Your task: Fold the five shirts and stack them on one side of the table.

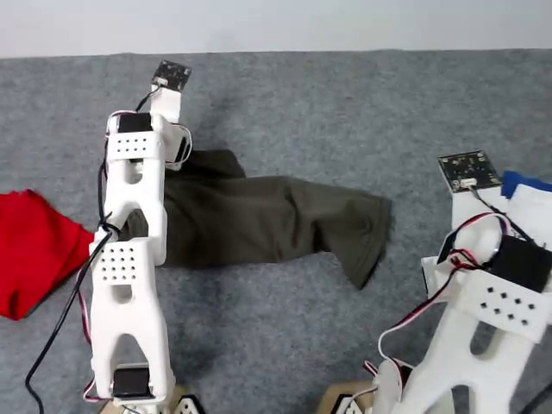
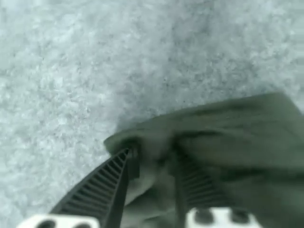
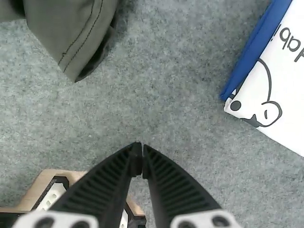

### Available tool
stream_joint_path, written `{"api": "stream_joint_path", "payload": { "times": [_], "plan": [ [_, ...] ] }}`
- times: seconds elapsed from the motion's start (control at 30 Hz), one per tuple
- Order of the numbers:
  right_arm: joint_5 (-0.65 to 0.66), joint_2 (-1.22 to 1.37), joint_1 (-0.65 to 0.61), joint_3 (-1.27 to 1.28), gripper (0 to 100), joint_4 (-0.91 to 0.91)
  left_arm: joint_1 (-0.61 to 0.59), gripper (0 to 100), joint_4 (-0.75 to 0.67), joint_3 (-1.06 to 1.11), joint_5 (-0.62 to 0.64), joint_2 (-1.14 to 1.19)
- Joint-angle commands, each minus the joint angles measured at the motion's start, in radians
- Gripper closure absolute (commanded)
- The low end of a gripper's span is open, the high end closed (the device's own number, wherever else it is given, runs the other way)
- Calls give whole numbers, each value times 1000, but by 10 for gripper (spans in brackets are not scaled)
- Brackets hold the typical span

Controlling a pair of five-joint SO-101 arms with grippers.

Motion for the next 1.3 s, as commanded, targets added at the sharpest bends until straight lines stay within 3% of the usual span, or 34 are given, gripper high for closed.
{"api": "stream_joint_path", "payload": {
  "times": [0.0, 0.3, 0.5, 0.63, 0.93, 1.1, 1.27],
  "plan": [
    [-12, -12, -13, -3, 988, 31, 21, 996, 58, -54, -109, -9],
    [-12, -12, -13, -3, 988, 30, 77, 996, 440, -423, -95, -95],
    [-12, -12, -13, -3, 988, 30, 120, 996, 440, -387, -91, -241],
    [-11, -18, -13, -3, 988, 31, 166, 996, 440, -122, -91, -450],
    [-11, -10, -13, -3, 987, 30, 253, 996, 433, 895, -100, -1057],
    [-12, -8, -15, 46, 987, -104, 201, 996, 334, 1316, -126, -1290],
    [-31, 25, -97, 129, 986, -257, 64, 996, 255, 1515, -129, -1445]
  ]
}}
